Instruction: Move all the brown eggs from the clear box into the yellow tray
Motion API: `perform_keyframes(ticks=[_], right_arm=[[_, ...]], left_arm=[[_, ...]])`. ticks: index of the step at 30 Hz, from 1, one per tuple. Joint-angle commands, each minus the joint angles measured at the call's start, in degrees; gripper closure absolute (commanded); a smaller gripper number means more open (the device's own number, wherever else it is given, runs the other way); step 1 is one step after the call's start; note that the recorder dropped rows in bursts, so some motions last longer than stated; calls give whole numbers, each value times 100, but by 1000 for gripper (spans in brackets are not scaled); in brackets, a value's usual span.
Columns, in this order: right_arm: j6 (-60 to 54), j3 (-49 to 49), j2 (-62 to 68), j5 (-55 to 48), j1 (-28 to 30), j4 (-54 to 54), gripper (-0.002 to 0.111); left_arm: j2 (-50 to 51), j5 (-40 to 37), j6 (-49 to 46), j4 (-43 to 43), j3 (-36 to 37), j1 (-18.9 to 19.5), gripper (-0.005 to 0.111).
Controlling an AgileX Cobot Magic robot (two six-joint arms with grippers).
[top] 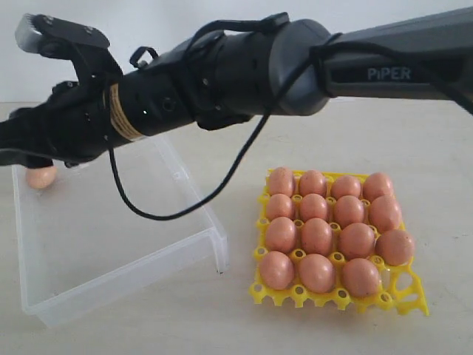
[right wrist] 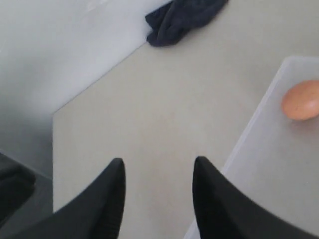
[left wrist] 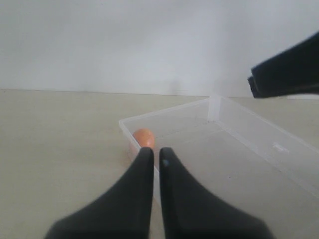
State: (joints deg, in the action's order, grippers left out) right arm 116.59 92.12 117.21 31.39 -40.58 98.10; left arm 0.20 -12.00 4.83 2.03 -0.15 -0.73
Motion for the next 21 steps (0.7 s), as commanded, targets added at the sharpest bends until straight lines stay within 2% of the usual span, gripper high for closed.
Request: perform_keyframes(ticks=[1, 5, 12, 15, 21], right_arm=[[46, 651, 129, -644, -3, -194, 71], [-213, 1109, 289, -969, -56, -657, 71], [-2852, 2500, 903, -1010, -429, -2460, 71], [-2445, 3083, 1440, -1957, -590, -2497, 71], [-1859, 3157, 2148, -2638, -526, -2497, 71]], left_arm=[[-20, 22, 10, 7, 15, 11, 103], [-20, 22, 10, 7, 15, 11, 103], [-20, 22, 10, 7, 15, 11, 103], [-20, 22, 10, 7, 15, 11, 103], [-20, 22, 10, 7, 15, 11, 103]])
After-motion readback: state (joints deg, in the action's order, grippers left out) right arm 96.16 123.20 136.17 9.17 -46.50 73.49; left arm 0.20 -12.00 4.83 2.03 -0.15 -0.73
